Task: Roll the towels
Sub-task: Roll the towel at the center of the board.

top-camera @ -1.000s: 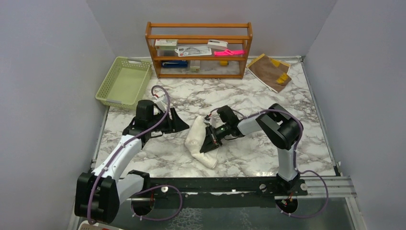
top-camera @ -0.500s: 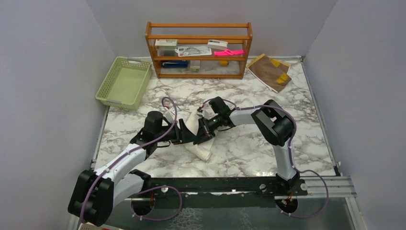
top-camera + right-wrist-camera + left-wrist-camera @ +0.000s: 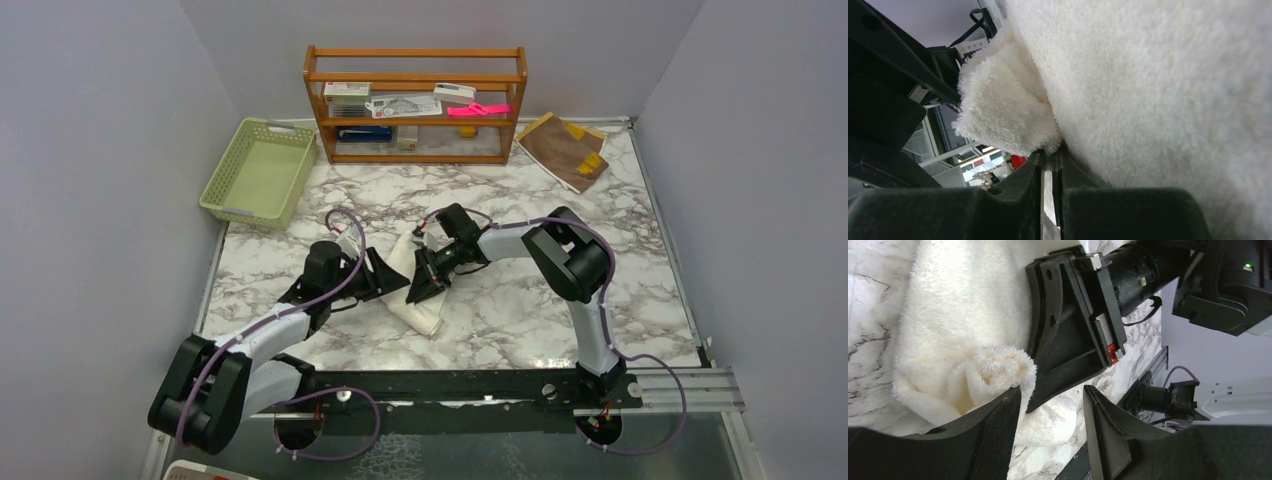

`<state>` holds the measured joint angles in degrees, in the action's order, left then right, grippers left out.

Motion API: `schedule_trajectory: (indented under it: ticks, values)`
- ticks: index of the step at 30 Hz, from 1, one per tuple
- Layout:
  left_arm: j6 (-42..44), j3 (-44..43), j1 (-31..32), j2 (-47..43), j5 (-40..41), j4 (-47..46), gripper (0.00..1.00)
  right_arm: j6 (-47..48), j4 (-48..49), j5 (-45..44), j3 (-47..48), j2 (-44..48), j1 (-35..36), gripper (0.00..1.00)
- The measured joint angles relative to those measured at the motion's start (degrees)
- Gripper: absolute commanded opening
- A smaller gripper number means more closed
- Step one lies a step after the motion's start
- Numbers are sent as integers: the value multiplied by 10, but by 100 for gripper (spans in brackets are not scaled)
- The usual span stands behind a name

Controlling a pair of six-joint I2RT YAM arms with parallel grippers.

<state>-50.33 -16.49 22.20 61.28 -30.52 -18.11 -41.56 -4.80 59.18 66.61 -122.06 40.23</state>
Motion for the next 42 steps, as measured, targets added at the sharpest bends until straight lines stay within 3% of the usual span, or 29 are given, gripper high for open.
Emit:
schedule_trajectory:
  ticks: [3,11,19,29,34,38,42]
  values:
    - [-7,3,0,26,9,-24,51,5,-6,0,5,-2,0,14]
    - [-13,29,0,29,32,-59,51,16,-18,2,14,-3,-1,58]
    - [-33,70,0,-2,57,-80,51,103,-90,-56,36,31,3,59]
    - [-45,96,0,-36,92,-59,51,240,-115,-209,-36,199,7,59]
    - [-43,96,0,-38,97,-43,51,289,-109,-290,-61,269,80,59]
    - [-42,95,0,-37,101,-33,51,316,-102,-357,-65,278,159,59]
    - [-39,94,0,-37,104,-28,51,329,-108,-419,-71,275,187,59]
